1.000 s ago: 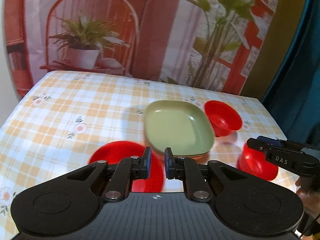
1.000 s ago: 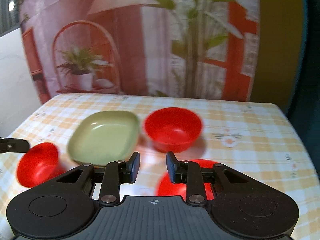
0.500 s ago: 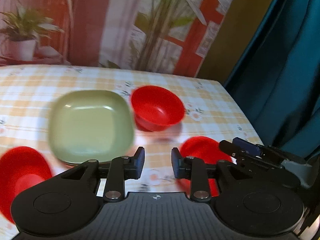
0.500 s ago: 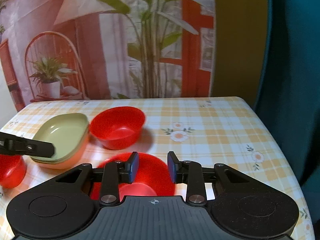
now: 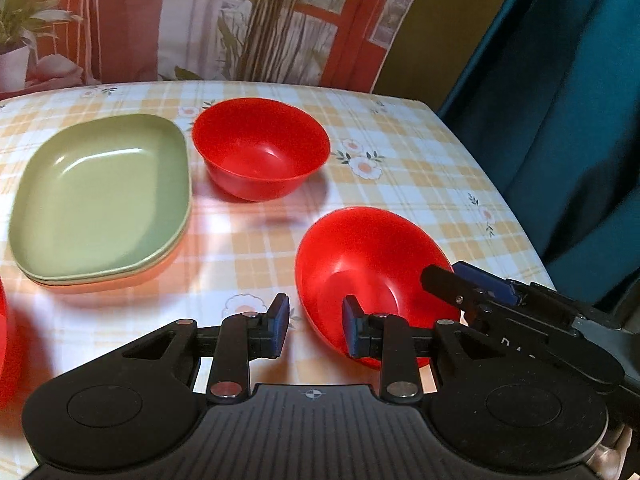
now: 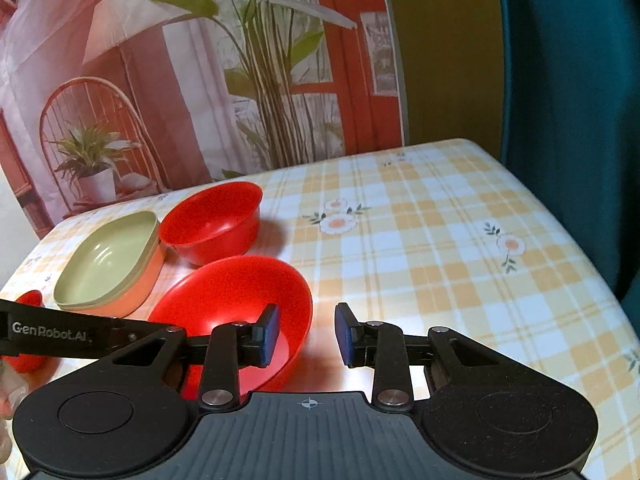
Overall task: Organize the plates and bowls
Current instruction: 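Move both grippers to the rim of a red bowl, then close both grippers on the red bowl rim, then lift the red bowl off the table with both grippers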
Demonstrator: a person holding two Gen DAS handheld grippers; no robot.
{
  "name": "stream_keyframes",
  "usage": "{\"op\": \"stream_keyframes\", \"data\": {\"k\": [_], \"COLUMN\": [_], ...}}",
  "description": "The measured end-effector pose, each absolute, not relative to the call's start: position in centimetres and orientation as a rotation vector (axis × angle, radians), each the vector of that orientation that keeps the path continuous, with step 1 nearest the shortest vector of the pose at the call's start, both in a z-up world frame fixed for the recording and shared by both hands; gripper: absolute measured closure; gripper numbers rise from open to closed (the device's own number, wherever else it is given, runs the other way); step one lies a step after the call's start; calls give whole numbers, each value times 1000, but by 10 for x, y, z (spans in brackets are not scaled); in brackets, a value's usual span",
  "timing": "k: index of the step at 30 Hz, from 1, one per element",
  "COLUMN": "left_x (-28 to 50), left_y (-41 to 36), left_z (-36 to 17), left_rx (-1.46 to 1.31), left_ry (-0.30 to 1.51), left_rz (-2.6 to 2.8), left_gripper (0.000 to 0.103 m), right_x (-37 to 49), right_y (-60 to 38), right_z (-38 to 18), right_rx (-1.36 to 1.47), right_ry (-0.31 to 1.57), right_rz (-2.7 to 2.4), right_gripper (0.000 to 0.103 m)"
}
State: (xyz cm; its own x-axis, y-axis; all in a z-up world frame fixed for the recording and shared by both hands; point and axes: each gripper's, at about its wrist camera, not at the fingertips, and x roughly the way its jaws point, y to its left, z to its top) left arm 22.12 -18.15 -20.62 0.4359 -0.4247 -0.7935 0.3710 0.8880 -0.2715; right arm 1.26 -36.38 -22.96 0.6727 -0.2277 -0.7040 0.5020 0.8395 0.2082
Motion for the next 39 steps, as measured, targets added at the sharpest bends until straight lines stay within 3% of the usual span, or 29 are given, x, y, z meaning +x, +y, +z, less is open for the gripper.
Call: {"op": "stream_keyframes", "data": {"k": [2,6,13,39], "left_x": [221,220,216,197], "left_y": [-183,-184,-181,-100], "left_z": [-207,-207,-204,-169], "left_rx": [-51,-48,-59,-179], "left_ry": [1003,1005,987,910], "left_rz": [-499,-508,-513,-388], "left_gripper": [73,87,87,87], "right_x": [12,12,13,67], "right_y": [-364,-364,-359,-287], "right_z": [-230,-230,-228,-180], "right_rx": [414,416,414,290], "right_ry": [723,728,735,725], "right_rz": [-422,-414,-401,-262], "right_gripper": [77,82,87,87]}}
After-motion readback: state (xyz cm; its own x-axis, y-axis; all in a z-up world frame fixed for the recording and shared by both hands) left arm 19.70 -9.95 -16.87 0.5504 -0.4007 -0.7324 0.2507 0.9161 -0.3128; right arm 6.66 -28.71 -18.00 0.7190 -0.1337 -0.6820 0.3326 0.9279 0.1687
